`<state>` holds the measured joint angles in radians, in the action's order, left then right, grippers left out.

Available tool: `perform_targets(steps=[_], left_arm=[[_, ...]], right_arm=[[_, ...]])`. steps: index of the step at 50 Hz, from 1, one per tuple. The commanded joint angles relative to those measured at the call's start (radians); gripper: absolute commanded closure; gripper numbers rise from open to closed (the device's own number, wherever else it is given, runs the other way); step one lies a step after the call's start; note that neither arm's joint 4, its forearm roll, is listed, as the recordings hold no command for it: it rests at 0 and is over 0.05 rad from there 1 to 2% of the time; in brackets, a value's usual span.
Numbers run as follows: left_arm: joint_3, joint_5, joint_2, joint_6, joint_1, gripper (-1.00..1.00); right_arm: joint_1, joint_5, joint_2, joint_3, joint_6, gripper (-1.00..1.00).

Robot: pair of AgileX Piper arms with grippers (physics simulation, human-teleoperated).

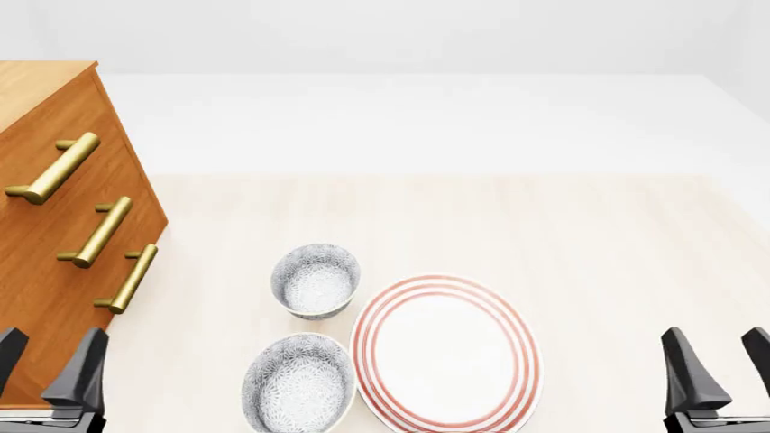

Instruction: Stack the bowl in the middle on the bowl at the back.

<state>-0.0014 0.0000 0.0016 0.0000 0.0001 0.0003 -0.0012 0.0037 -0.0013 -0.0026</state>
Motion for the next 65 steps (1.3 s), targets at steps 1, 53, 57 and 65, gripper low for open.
perform_targets(steps=[1, 53, 57, 65], left_arm=[[-0.003, 0.000, 0.003, 0.000, 0.000, -1.00], [-0.482, 0.300, 0.486, 0.051, -0.265, -1.00], [-0.505, 0.340, 0.589, 0.050, -0.281, -1.00], [-0.584, 0.448, 0.702, 0.000, -0.290, -1.00]], right_arm=[[0.002, -0.003, 0.007, -0.003, -0.010, -1.00], [0.005, -0.002, -0.003, -0.012, -0.027, -1.00], [0.006, -0.003, -0.003, -0.012, -0.029, -1.00], [0.006, -0.004, -0.003, -0.011, -0.030, -1.00]])
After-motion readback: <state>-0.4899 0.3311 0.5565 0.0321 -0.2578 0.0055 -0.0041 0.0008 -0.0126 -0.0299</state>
